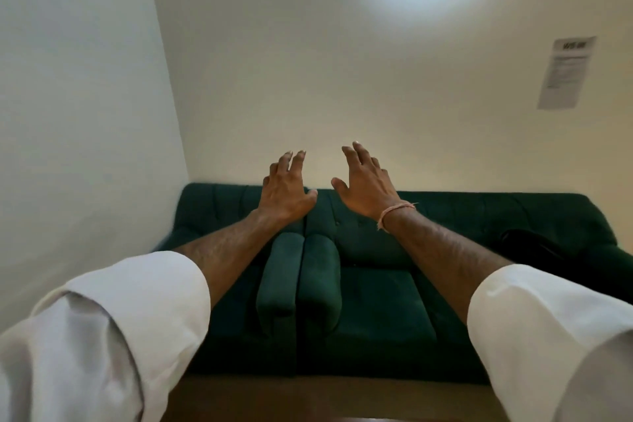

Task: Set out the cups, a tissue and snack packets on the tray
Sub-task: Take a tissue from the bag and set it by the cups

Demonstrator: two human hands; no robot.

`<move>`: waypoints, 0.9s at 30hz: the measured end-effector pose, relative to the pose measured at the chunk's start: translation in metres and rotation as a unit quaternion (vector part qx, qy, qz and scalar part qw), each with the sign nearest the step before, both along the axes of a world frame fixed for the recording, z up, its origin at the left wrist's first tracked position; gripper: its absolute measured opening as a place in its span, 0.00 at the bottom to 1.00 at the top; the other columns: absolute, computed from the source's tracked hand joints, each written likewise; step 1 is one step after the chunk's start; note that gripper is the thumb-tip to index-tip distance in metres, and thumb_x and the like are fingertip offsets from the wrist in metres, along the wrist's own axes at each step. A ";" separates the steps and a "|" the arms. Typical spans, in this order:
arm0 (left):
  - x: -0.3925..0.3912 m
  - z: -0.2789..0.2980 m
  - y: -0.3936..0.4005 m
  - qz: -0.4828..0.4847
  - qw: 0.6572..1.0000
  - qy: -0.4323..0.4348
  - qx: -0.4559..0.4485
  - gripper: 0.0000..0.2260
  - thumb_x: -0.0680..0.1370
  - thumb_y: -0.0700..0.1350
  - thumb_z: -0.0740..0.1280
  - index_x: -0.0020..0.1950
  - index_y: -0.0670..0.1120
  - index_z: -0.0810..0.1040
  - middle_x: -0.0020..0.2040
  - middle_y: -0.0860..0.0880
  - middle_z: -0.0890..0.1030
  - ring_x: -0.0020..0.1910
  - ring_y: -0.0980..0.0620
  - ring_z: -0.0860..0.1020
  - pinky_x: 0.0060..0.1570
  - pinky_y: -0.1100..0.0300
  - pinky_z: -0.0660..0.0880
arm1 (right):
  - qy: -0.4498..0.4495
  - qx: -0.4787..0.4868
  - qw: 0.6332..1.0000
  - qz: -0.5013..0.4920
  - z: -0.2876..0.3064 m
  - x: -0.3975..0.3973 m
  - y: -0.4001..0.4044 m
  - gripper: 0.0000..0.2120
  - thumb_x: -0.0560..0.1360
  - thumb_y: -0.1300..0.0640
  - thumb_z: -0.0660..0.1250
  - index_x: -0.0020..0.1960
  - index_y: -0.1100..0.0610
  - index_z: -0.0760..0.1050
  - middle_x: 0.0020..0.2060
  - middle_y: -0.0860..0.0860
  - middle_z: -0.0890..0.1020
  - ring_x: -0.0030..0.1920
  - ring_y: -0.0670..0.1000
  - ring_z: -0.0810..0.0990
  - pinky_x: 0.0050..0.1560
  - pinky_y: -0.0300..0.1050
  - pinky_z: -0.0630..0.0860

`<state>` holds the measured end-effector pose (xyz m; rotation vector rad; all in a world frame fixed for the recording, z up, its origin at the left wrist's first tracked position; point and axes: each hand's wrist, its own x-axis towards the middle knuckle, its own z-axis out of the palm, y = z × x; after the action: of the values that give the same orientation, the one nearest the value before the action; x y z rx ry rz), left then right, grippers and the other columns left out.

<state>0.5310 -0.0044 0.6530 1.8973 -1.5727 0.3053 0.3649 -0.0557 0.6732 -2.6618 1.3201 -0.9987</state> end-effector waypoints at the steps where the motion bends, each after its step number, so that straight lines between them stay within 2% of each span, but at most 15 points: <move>1: -0.002 0.003 -0.001 -0.001 1.000 -0.002 0.000 0.39 0.73 0.51 0.70 0.79 0.51 0.54 0.78 0.45 0.58 0.75 0.43 0.60 0.70 0.44 0.64 | 0.001 -0.001 1.000 -0.005 0.003 -0.004 0.000 0.35 0.77 0.48 0.64 0.79 0.54 0.52 0.79 0.56 0.53 0.76 0.61 0.60 0.71 0.62 0.64; 7: -0.037 0.010 -0.014 -0.031 0.999 -0.004 0.015 0.37 0.73 0.50 0.69 0.78 0.50 0.55 0.77 0.45 0.60 0.74 0.43 0.61 0.70 0.45 0.63 | -0.001 -0.001 0.999 -0.040 0.008 -0.053 -0.001 0.35 0.77 0.48 0.65 0.78 0.55 0.53 0.79 0.56 0.54 0.76 0.62 0.61 0.71 0.63 0.65; 13: -0.123 -0.007 -0.041 -0.090 0.995 -0.002 0.029 0.36 0.73 0.51 0.69 0.78 0.50 0.57 0.76 0.44 0.61 0.73 0.43 0.62 0.69 0.44 0.64 | -0.011 0.016 0.994 -0.103 0.001 -0.148 -0.009 0.33 0.77 0.48 0.65 0.77 0.54 0.56 0.78 0.56 0.56 0.75 0.61 0.62 0.71 0.64 0.65; 20: -0.269 -0.050 -0.068 -0.159 0.985 0.003 0.065 0.35 0.73 0.52 0.69 0.77 0.49 0.59 0.75 0.45 0.64 0.72 0.42 0.63 0.68 0.43 0.65 | -0.005 0.045 0.982 -0.181 -0.032 -0.302 -0.019 0.31 0.77 0.47 0.64 0.75 0.55 0.58 0.77 0.56 0.59 0.74 0.60 0.63 0.70 0.63 0.66; 27: -0.409 -0.131 -0.093 -0.194 0.971 0.027 0.136 0.34 0.73 0.53 0.69 0.76 0.50 0.60 0.73 0.46 0.65 0.70 0.43 0.64 0.66 0.45 0.66 | 0.010 0.103 0.967 -0.232 -0.105 -0.451 -0.029 0.29 0.77 0.46 0.63 0.74 0.55 0.60 0.77 0.55 0.59 0.73 0.60 0.64 0.68 0.64 0.65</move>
<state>0.1221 -0.0970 0.5224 1.7181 -1.9810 -0.1381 -0.0857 -0.0847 0.5680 -2.2652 1.9845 -0.8014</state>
